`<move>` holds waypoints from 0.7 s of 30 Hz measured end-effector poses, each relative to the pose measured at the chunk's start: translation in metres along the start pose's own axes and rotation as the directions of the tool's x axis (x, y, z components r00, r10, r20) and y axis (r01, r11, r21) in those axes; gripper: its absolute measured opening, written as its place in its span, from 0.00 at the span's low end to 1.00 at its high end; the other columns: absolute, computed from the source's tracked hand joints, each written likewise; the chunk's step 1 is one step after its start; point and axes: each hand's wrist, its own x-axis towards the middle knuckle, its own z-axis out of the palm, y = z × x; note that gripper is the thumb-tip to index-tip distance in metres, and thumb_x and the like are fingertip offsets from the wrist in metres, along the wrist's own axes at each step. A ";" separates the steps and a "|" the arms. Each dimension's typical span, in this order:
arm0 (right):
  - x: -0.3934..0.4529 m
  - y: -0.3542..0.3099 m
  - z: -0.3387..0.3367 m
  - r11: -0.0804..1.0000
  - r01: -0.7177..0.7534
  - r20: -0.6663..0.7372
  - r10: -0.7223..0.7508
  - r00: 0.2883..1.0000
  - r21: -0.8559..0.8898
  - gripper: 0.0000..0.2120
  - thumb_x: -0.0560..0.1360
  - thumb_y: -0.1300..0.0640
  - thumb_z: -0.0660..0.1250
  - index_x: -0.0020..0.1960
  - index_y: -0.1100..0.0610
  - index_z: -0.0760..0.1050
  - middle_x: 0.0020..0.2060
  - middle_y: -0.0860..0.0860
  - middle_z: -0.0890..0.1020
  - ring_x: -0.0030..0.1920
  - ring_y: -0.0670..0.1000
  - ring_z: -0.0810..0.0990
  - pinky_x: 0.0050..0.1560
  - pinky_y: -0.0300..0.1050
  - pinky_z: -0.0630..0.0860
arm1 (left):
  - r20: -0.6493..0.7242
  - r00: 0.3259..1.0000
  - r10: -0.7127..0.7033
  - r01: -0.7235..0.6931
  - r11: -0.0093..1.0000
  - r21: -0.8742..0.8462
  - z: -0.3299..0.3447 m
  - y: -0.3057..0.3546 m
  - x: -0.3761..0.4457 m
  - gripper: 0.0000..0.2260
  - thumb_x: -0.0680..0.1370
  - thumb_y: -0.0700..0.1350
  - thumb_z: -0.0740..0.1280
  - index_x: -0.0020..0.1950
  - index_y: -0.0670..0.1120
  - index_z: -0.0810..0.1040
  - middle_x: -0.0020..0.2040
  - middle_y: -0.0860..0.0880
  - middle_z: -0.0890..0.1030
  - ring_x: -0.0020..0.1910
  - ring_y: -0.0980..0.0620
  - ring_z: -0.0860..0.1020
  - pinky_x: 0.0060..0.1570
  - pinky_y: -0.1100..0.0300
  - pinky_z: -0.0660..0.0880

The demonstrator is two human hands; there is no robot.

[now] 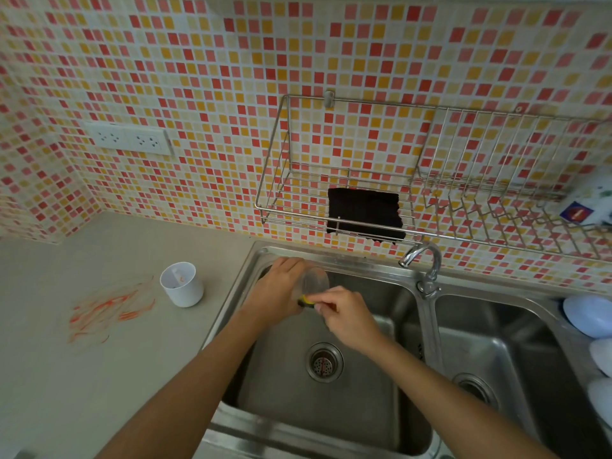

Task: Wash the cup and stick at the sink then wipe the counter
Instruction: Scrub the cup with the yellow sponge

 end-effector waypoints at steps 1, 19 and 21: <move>0.000 0.002 -0.003 1.000 0.020 0.024 -0.020 1.000 -0.019 0.14 0.77 0.62 0.65 0.59 0.51 0.80 0.48 0.46 0.79 0.47 0.43 0.75 0.52 0.35 0.69 | 0.004 1.000 0.015 -0.015 1.000 0.015 0.001 0.000 0.001 0.31 0.67 0.48 0.76 0.68 0.45 0.71 0.65 0.49 0.74 0.66 0.50 0.68 0.65 0.64 0.60; 0.012 0.020 -0.014 0.644 0.425 0.166 -0.424 0.890 -0.636 0.14 0.66 0.61 0.74 0.51 0.52 0.80 0.49 0.46 0.81 0.50 0.52 0.77 0.47 0.46 0.76 | 0.164 0.986 -0.031 0.069 0.971 -0.229 -0.017 0.001 0.009 0.35 0.68 0.45 0.76 0.72 0.48 0.66 0.69 0.51 0.71 0.68 0.54 0.65 0.68 0.60 0.60; 0.014 0.020 -0.015 0.649 0.404 0.106 -0.448 0.888 -0.644 0.13 0.67 0.61 0.74 0.50 0.53 0.80 0.49 0.46 0.82 0.50 0.52 0.77 0.49 0.45 0.74 | 0.141 0.988 -0.059 0.097 0.957 -0.274 -0.019 0.001 0.010 0.36 0.68 0.47 0.76 0.72 0.48 0.65 0.70 0.50 0.71 0.68 0.52 0.67 0.70 0.53 0.65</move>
